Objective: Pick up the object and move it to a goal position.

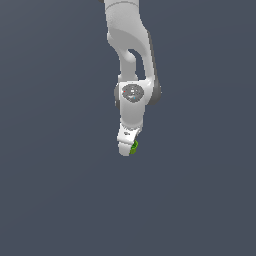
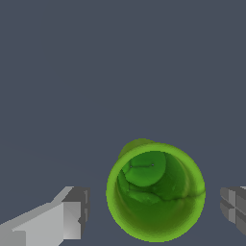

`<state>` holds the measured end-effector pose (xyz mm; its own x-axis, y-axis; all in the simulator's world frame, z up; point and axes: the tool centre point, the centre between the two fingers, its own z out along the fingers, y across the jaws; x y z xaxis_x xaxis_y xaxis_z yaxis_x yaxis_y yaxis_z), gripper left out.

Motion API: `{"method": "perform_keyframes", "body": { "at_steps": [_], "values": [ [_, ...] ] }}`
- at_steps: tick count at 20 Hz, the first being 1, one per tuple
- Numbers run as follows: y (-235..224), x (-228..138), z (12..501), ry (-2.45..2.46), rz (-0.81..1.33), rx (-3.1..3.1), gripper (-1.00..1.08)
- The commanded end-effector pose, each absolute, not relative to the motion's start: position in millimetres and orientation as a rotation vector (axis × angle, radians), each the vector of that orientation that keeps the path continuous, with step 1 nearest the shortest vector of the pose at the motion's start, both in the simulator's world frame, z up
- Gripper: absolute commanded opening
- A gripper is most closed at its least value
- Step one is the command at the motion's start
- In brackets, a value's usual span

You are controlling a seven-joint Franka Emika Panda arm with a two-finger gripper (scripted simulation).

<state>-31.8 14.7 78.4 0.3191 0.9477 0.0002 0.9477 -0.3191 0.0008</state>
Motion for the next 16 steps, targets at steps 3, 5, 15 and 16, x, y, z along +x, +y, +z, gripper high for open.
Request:
{"method": "perform_keyframes", "body": {
  "at_steps": [3, 5, 15, 16],
  "values": [
    [15.0, -33.0, 56.4, 1.836, 0.000, 2.549, 1.00],
    [14.9, -32.9, 49.2, 1.837, 0.000, 2.549, 1.00],
    [14.8, -32.1, 42.4, 1.838, 0.000, 2.548, -1.00],
    [14.8, -32.1, 42.4, 1.838, 0.000, 2.548, -1.00]
  ]
}}
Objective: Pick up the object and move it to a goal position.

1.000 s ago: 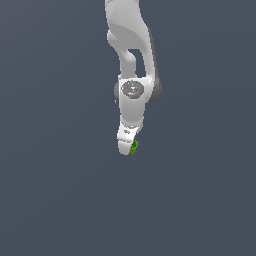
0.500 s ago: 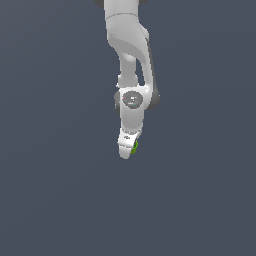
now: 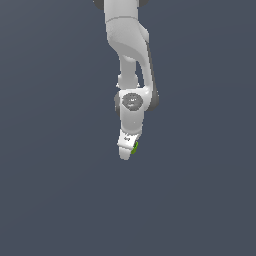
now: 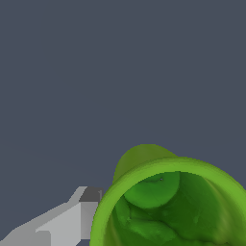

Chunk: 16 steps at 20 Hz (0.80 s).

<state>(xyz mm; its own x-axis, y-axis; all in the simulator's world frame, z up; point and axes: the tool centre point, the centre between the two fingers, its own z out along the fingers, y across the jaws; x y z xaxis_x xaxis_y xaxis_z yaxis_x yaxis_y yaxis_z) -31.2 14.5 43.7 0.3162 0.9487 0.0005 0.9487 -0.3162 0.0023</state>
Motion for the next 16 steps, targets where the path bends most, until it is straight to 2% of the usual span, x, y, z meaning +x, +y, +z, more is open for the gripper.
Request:
{"method": "perform_keyframes", "body": {
  "at_steps": [1, 9, 16],
  "values": [
    [14.8, -32.1, 42.4, 1.838, 0.000, 2.548, -1.00],
    [19.4, -30.0, 47.8, 1.836, 0.002, 2.547, -1.00],
    [50.3, -20.3, 74.9, 1.837, 0.001, 2.547, -1.00]
  ]
}}
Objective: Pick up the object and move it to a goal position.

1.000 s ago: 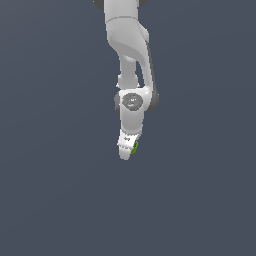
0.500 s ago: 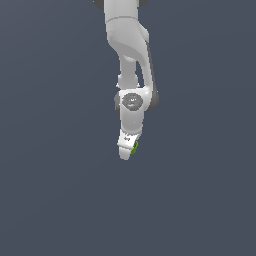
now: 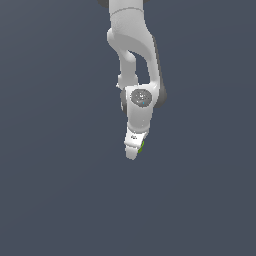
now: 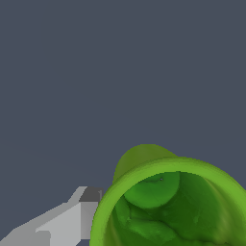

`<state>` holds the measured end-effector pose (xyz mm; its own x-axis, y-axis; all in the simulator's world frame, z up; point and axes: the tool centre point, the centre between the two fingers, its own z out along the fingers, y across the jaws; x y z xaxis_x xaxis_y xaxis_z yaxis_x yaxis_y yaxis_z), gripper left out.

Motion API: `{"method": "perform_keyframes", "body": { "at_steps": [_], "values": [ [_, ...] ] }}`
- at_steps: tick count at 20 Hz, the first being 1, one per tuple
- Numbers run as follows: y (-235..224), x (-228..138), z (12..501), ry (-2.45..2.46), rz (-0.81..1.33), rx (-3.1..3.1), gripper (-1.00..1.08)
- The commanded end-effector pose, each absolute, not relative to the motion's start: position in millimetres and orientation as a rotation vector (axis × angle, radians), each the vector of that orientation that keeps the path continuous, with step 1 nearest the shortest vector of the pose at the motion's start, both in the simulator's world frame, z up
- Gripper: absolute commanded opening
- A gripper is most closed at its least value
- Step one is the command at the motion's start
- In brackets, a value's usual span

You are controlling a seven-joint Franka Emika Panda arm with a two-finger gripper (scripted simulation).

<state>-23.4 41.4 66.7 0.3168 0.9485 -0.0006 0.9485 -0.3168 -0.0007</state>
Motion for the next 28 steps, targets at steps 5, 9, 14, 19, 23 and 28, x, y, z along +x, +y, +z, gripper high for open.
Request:
{"method": "perform_keyframes", "body": {
  "at_steps": [5, 9, 14, 19, 23, 28],
  "values": [
    [86.2, -8.4, 107.0, -1.838, -0.001, -2.548, -1.00],
    [118.3, 3.0, 135.7, -1.838, -0.001, -2.548, -1.00],
    [153.4, 16.5, 167.0, -1.837, -0.001, -2.548, -1.00],
    [175.1, 25.9, 186.3, -1.837, -0.001, -2.548, -1.00],
    [184.4, 30.3, 194.4, -1.837, 0.000, -2.548, -1.00],
    [188.3, 32.3, 197.9, -1.837, 0.000, -2.548, -1.00]
  ]
}}
